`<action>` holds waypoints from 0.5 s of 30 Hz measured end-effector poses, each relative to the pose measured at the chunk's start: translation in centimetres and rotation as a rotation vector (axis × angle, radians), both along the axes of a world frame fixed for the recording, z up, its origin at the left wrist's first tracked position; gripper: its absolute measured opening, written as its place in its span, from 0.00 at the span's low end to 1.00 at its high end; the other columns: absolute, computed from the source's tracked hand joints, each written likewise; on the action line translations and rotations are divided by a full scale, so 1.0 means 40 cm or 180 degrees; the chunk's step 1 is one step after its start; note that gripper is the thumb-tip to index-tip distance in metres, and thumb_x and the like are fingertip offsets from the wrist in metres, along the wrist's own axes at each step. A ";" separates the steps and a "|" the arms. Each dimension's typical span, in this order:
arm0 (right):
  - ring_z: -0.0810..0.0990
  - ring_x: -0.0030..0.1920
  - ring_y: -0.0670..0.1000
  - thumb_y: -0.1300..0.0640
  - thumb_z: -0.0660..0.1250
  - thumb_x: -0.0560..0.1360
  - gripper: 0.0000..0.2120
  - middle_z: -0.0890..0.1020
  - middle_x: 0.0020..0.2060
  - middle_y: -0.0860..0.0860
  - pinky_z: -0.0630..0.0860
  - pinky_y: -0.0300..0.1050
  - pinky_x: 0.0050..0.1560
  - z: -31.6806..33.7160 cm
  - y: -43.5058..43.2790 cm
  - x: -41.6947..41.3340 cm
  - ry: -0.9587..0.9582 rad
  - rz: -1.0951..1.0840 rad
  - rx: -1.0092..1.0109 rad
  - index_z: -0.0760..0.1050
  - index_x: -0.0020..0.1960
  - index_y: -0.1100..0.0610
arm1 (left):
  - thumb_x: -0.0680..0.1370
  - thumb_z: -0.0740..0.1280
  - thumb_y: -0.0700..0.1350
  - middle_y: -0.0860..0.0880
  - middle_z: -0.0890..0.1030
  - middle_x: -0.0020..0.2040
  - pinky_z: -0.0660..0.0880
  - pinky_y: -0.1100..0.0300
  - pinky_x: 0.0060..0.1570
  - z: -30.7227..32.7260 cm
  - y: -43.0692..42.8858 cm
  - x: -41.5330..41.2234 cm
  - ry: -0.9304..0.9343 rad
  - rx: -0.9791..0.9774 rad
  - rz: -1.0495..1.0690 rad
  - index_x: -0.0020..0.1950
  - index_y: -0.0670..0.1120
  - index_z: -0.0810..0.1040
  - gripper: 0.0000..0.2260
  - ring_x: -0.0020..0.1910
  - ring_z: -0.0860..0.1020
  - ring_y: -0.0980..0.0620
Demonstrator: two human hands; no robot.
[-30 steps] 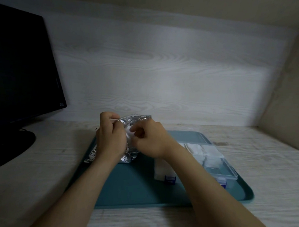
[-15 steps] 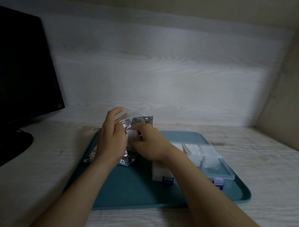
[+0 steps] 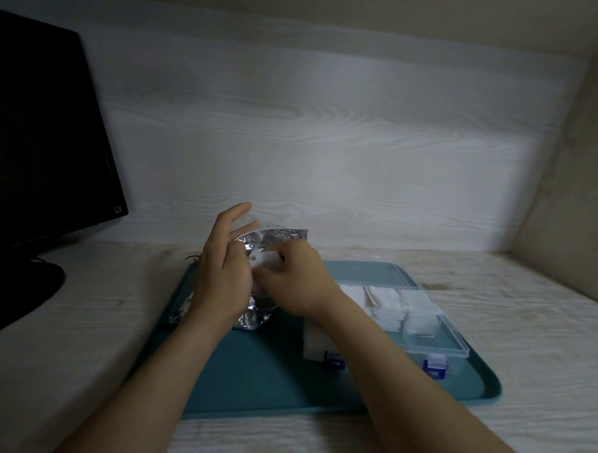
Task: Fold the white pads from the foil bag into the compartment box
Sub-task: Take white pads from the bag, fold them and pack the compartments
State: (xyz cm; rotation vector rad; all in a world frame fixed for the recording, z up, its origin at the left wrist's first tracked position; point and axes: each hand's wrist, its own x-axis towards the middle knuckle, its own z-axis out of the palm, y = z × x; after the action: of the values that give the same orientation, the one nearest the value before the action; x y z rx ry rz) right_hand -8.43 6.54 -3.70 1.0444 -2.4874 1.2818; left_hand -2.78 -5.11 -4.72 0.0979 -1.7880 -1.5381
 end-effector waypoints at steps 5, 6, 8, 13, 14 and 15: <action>0.77 0.37 0.56 0.61 0.68 0.77 0.09 0.78 0.32 0.52 0.66 0.46 0.37 0.011 0.014 -0.001 0.0263 -0.0376 -0.0115 0.75 0.38 0.62 | 0.73 0.52 0.41 0.52 0.84 0.62 0.79 0.44 0.64 0.001 -0.002 -0.003 0.0070 0.0018 0.0081 0.66 0.57 0.77 0.26 0.64 0.81 0.55; 0.76 0.36 0.55 0.60 0.69 0.76 0.09 0.78 0.32 0.51 0.66 0.45 0.36 0.010 0.013 0.002 0.0250 -0.0342 -0.0072 0.75 0.38 0.61 | 0.73 0.52 0.41 0.52 0.84 0.62 0.79 0.44 0.64 0.001 -0.001 -0.003 0.0080 0.0023 0.0056 0.66 0.57 0.77 0.26 0.64 0.81 0.56; 0.78 0.36 0.54 0.56 0.73 0.74 0.10 0.80 0.33 0.51 0.68 0.44 0.34 0.009 0.007 0.013 0.0238 -0.0201 0.0109 0.76 0.39 0.59 | 0.73 0.52 0.40 0.51 0.84 0.63 0.78 0.43 0.66 0.000 0.001 -0.006 0.0100 0.0019 0.0014 0.66 0.56 0.77 0.26 0.66 0.80 0.57; 0.76 0.36 0.55 0.55 0.72 0.76 0.12 0.78 0.32 0.50 0.66 0.45 0.37 -0.002 -0.011 0.014 0.0505 -0.0117 0.0584 0.76 0.38 0.60 | 0.72 0.51 0.38 0.52 0.84 0.62 0.77 0.41 0.67 -0.004 0.004 -0.012 0.0166 -0.0059 0.0009 0.65 0.54 0.77 0.27 0.65 0.80 0.60; 0.73 0.33 0.54 0.56 0.71 0.75 0.14 0.76 0.29 0.50 0.65 0.45 0.37 -0.005 -0.013 0.010 0.0551 -0.0126 0.0669 0.72 0.35 0.59 | 0.72 0.51 0.38 0.52 0.84 0.62 0.77 0.42 0.67 -0.004 0.006 -0.013 0.0189 -0.0075 -0.0010 0.65 0.54 0.77 0.27 0.65 0.80 0.59; 0.70 0.32 0.53 0.57 0.70 0.75 0.16 0.72 0.27 0.50 0.63 0.44 0.37 -0.010 -0.015 0.009 0.0568 -0.0133 0.0729 0.68 0.33 0.58 | 0.71 0.51 0.38 0.51 0.84 0.62 0.77 0.42 0.67 -0.005 0.006 -0.014 0.0208 -0.0090 -0.0028 0.64 0.53 0.77 0.26 0.66 0.80 0.59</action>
State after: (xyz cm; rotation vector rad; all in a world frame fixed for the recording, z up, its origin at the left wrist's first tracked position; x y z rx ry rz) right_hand -8.06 5.95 -4.09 1.0946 -2.5450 0.8651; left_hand -3.33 -4.86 -4.92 0.0258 -1.7604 -1.5048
